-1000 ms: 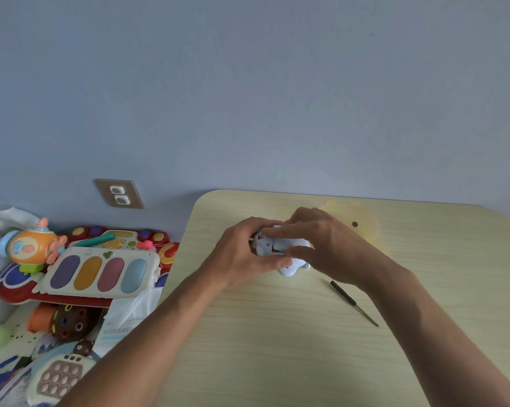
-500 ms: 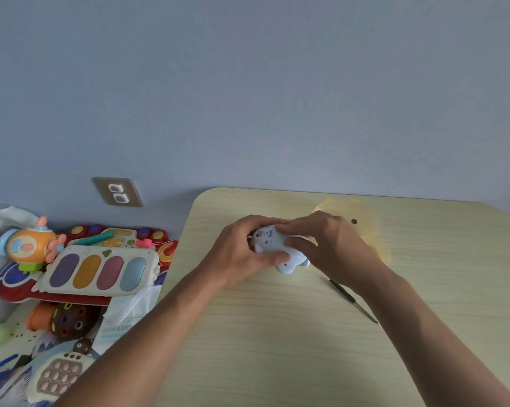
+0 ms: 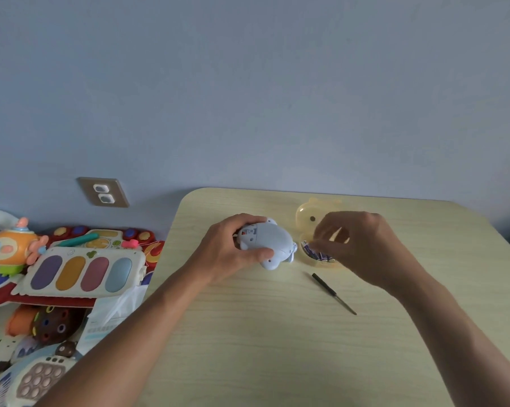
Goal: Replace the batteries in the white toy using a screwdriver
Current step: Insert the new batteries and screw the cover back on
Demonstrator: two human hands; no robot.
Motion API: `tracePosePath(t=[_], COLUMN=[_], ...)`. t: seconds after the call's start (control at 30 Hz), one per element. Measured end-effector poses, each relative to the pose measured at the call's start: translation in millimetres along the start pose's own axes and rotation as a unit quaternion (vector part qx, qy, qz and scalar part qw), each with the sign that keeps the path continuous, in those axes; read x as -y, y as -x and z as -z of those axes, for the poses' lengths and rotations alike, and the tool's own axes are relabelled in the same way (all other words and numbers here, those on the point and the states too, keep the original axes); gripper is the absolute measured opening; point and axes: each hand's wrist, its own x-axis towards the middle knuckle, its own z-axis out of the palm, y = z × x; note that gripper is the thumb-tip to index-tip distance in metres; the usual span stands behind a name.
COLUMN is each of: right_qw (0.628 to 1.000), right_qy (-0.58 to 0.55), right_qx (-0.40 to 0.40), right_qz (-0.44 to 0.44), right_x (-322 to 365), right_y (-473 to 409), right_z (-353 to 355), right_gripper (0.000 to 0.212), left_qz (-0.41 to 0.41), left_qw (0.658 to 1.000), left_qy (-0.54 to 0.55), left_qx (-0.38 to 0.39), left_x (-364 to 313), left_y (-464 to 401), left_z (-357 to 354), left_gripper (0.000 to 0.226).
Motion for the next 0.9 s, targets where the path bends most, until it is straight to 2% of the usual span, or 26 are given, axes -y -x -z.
tracePosePath(t=[0.2, 0.43, 0.6, 0.67, 0.73, 0.8, 0.9], right_qw=[0.975, 0.948, 0.948, 0.955, 0.973, 0.992, 0.986], right_qy=[0.169, 0.273, 0.278, 0.252, 0.180, 0.039, -0.148], right_qx=[0.116, 0.130, 0.126, 0.130, 0.113, 0.078, 0.038], right_qz=[-0.086, -0.096, -0.093, -0.092, -0.089, -0.086, -0.066], right_x=[2, 5, 2, -2, -2, 6, 25], right_y=[20, 25, 27, 24, 19, 13, 2], right_z=[-7, -22, -28, -26, -18, -6, 5], right_gripper=[0.018, 0.026, 0.017, 0.015, 0.014, 0.009, 0.009], left_qz=[0.001, -0.006, -0.006, -0.005, -0.001, 0.005, 0.007], left_qw=[1.000, 1.000, 1.000, 1.000, 1.000, 1.000, 1.000], left_qy=[-0.011, -0.021, -0.020, -0.021, -0.017, -0.010, -0.011], left_qx=[-0.004, -0.006, -0.006, -0.006, -0.003, -0.003, -0.005], left_x=[0, 0, 0, 0, -1, -1, -2], left_y=[0, 1, 1, 1, 1, 1, 1], left_z=[-1, -1, -1, -1, -1, -1, -2], left_gripper=[0.057, 0.056, 0.056, 0.056, 0.058, 0.060, 0.062])
